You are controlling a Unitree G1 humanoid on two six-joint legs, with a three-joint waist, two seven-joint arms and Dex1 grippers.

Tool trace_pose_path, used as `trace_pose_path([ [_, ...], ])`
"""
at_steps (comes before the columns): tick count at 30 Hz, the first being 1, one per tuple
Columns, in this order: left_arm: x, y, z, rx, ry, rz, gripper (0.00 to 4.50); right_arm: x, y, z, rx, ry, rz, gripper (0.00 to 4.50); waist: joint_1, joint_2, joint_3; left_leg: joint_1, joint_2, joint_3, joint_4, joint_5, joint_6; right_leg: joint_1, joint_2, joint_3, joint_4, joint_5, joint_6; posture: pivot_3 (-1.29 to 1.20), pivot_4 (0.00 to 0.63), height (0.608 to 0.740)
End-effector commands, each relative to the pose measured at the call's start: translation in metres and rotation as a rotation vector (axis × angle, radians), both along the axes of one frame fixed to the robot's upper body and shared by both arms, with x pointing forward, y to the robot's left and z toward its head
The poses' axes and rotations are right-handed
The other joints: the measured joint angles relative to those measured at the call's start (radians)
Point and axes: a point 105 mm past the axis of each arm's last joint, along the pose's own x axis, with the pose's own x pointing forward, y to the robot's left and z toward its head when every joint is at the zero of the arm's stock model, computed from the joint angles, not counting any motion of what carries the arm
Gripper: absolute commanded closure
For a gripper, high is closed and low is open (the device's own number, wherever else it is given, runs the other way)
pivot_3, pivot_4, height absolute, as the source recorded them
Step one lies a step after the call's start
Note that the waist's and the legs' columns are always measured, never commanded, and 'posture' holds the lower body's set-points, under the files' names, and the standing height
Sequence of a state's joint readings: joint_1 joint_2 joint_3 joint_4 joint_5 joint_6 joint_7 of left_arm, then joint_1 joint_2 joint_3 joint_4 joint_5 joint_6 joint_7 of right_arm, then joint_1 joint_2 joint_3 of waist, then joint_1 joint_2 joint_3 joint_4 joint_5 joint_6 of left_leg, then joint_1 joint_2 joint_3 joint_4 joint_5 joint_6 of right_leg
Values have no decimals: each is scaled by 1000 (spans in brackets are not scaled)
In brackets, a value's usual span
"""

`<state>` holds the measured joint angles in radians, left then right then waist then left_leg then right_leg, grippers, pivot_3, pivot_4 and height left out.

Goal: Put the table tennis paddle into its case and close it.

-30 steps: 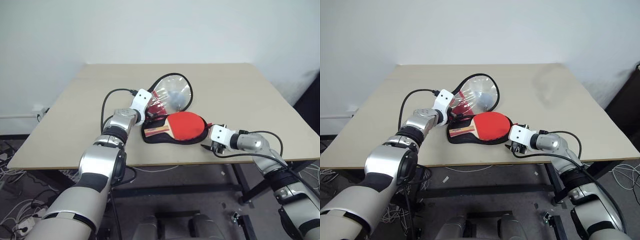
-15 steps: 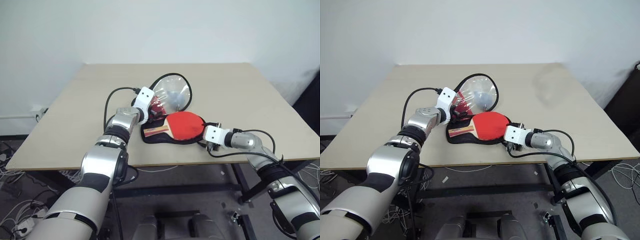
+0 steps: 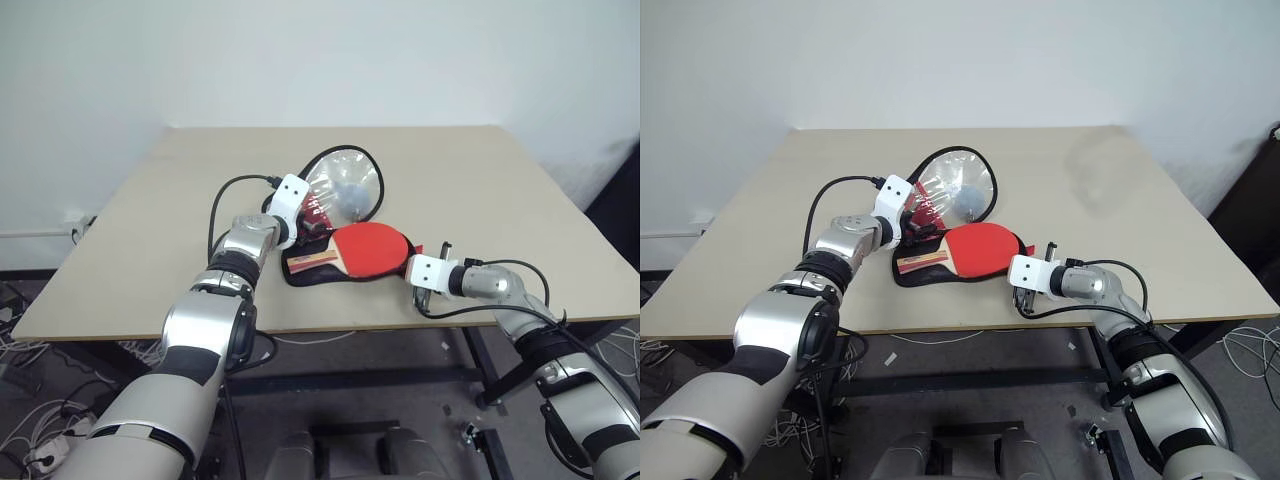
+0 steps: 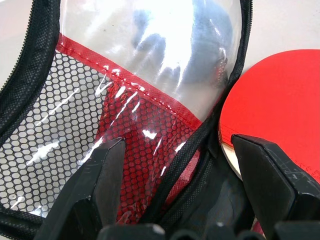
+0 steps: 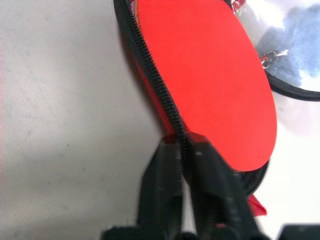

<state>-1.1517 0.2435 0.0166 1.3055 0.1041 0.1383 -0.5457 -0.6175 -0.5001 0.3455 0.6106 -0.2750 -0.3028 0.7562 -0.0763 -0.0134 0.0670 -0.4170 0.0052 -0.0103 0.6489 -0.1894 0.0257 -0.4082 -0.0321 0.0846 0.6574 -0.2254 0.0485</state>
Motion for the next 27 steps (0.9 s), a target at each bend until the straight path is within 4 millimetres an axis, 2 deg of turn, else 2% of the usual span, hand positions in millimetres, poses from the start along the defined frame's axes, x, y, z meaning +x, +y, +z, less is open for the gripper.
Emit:
trace_pose_path([
  [1, 5, -5, 19, -11, -72, -23, 939, 2, 1, 20, 24, -70, 24, 4438, 0, 0, 0, 0, 0, 0, 0, 0, 0, 0, 0, 0, 0, 0, 0, 0, 0, 740],
  [8, 4, -7, 20, -17, -75, -35, 939, -6, -3, 25, 38, -41, 65, 4438, 1, 0, 0, 0, 0, 0, 0, 0, 0, 0, 0, 0, 0, 0, 0, 0, 0, 740],
  [18, 3, -11, 16, -20, -70, -52, 939, -24, -34, 37, -10, 6, 104, 4438, 5, 0, 0, 0, 0, 0, 0, 0, 0, 0, 0, 0, 0, 0, 0, 0, 0, 740],
  [23, 2, -13, 15, -19, -67, -58, 939, -37, -45, 35, -38, 66, 127, 4438, 5, -1, 0, 0, 0, 0, 0, 0, 0, 0, 0, 0, 0, 0, 0, 0, 0, 740],
  [27, 2, -13, 14, -19, -66, -60, 939, -57, -53, 26, -66, 161, 166, 4438, 6, -1, 0, 0, 0, 0, 0, 0, 0, 0, 0, 0, 0, 0, 0, 0, 0, 740],
])
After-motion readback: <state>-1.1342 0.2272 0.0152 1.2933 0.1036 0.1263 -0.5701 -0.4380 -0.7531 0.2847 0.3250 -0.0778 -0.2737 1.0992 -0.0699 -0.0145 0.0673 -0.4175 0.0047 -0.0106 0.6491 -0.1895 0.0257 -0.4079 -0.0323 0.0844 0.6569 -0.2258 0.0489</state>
